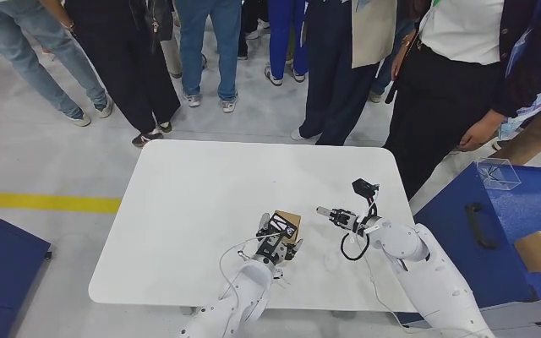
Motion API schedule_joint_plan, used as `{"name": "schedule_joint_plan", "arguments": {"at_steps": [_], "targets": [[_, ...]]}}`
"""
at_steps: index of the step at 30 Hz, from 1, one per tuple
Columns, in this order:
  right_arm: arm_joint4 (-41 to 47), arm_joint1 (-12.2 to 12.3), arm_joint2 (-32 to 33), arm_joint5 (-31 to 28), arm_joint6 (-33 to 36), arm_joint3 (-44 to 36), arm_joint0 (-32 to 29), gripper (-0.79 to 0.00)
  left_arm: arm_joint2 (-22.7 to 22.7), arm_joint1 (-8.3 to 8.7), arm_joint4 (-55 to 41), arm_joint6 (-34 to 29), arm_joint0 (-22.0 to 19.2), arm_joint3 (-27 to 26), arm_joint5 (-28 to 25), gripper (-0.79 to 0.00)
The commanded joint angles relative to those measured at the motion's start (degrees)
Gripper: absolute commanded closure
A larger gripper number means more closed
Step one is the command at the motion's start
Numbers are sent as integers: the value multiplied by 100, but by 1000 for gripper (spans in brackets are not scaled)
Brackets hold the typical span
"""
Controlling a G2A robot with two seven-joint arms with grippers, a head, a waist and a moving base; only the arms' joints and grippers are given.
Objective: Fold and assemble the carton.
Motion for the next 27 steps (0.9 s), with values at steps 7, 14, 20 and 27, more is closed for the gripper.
{"name": "schedule_joint_plan", "arguments": {"at_steps": [7, 14, 20, 27], "targets": [[0, 0, 0, 0, 0, 0, 0, -785, -108, -12, 70, 3, 125, -47, -108, -714], [0, 0, 0, 0, 0, 0, 0, -785, -195, -24, 134, 23, 214, -122, -177, -631], [0, 0, 0, 0, 0, 0, 0, -785, -249, -45, 187, 78, 267, -141, -169, -554], [0, 0, 0, 0, 0, 0, 0, -785, -305, -72, 244, 91, 330, -182, -128, -486]]}}
